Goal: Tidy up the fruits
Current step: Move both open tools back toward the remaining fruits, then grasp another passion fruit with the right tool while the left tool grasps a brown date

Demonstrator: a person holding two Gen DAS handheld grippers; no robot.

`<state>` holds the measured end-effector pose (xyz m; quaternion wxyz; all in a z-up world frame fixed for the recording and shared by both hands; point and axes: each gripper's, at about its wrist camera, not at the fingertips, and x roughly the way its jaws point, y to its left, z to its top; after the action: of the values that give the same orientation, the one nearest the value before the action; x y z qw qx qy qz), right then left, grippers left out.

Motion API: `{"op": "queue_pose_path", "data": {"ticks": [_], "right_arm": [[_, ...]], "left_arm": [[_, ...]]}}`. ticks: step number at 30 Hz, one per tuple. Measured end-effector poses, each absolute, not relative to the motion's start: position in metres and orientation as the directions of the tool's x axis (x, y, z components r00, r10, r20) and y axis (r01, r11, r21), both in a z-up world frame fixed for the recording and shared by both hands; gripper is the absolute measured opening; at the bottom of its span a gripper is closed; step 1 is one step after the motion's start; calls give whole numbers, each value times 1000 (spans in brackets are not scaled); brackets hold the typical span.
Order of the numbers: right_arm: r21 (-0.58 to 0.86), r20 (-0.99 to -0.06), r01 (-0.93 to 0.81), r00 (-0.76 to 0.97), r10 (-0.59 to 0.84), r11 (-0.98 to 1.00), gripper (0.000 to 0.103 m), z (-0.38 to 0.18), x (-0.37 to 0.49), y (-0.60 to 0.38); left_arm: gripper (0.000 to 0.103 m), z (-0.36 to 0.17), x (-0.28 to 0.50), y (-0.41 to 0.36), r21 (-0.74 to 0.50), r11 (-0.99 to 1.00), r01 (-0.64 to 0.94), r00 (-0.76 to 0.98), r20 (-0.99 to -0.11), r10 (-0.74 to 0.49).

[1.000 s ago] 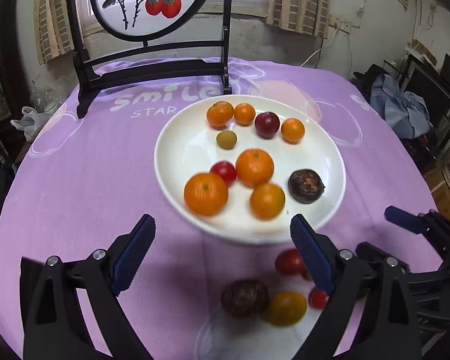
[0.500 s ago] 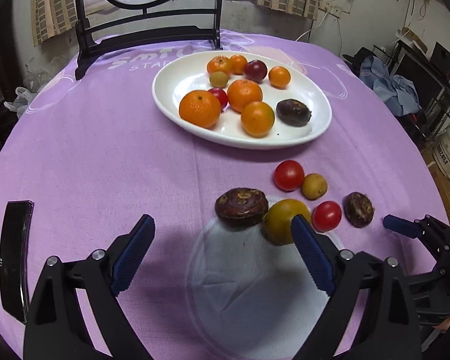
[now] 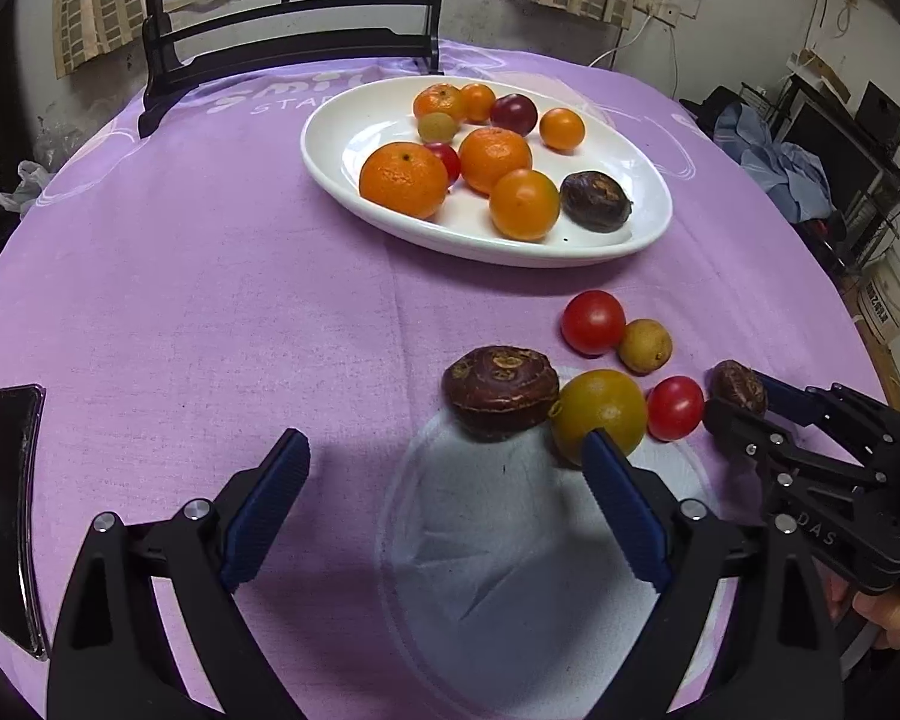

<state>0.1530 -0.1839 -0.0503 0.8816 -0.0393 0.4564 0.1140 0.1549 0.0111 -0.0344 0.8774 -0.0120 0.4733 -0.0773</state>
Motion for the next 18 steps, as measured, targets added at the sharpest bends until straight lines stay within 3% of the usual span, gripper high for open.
{"op": "queue_pose_path", "data": {"ticks": [3,7,13,18], "right_arm": [[43,-805,-240,566,176,970,44,-48,147,-188],[55,-806,-248,561,190,967,44,-50,144,-191],[66,-785,-278,579,222,958,44,-42,136,-188],[85,-776,-290,581,246,953,44,-38,133,-189]], "left_arm": [[90,-33,151,7,-59,987,149,545,-828,-132],[94,-32,141,12,-107,977,182,521,-833,-188],[94,-47,141,16,-74,985,156,472,-870,-140],[79,-52,144,2,12,979,204,484,-870,-90]]}}
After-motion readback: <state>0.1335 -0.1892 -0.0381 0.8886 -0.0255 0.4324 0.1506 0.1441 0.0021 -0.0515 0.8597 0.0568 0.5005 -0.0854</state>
